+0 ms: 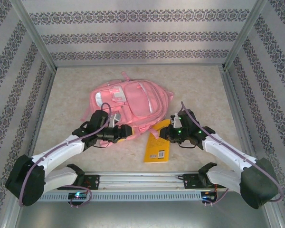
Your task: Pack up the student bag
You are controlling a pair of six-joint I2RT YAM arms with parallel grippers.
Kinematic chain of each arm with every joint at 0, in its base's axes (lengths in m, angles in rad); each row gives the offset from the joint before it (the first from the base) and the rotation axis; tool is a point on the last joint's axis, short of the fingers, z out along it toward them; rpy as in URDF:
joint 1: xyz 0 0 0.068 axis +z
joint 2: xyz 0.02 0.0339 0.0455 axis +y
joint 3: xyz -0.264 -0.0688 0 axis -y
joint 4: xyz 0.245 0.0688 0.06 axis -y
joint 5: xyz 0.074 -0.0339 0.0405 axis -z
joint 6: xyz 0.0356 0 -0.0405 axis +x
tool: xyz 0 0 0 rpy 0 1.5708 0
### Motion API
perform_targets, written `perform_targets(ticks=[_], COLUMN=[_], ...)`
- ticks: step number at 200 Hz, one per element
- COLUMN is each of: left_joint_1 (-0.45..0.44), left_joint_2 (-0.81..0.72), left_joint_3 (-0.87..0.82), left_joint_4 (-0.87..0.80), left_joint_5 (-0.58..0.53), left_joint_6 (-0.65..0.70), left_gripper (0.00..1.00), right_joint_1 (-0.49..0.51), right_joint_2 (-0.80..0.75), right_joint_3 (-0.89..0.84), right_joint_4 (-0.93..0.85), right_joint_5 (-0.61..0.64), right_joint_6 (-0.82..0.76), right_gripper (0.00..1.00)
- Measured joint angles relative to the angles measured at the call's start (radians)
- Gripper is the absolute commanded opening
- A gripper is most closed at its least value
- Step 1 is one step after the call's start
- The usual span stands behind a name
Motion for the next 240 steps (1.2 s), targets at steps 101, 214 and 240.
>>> perform_targets(ticks=[101,214,240], left_joint_1=[0.008,0.064,0.109], left_joint_2=[0.087,0.108,0.128], left_joint_3=[0.014,0.014,0.024], left_joint_4=[-0.046,-0.105,-0.166], left_joint_5=[-0.001,-0.008,-0.047], left_joint_6=[0.087,0.148,0.19], left_gripper=[0.69,0.68,0.68], right_joint_1=[-0.078,-0.111,-0.111], right_joint_2=[0.05,0.08,0.065], right_joint_3=[-0.036,-0.051,-0.05], right_joint_4=[-0.01,0.05,0.014], right_joint_5=[-0.005,-0.031,-0.024], right_joint_6=[0.01,0.028,0.006], right_gripper=[0.02,0.0,0.0])
